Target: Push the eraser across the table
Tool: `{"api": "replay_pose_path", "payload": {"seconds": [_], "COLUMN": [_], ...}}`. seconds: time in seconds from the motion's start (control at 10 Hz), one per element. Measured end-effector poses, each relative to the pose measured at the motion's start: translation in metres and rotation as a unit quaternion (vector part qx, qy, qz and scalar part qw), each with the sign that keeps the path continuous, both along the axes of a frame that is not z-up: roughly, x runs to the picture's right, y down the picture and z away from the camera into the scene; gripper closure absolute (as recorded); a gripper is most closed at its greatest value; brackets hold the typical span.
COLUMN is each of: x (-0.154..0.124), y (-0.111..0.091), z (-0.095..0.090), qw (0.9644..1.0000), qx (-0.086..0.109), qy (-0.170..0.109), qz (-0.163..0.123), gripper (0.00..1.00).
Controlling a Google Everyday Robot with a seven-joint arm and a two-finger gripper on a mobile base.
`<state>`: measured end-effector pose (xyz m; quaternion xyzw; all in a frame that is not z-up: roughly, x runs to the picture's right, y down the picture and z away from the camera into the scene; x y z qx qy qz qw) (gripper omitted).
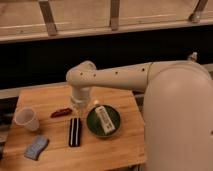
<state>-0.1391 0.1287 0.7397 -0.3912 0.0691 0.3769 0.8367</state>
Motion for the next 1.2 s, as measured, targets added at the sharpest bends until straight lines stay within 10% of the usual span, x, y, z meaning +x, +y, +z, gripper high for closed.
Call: {"api": "replay_pose_path", "payload": {"seconds": [0.4, 1.2], "x": [0.001, -0.013], "y": [0.000, 0.064], "z": [0.000, 0.028], "qw": [1.0000, 0.9963], "qx": [0.000, -0.084], "qy": [0.001, 0.005], "qz": [0.000, -0.020], "gripper": [1.00, 1.00]}}
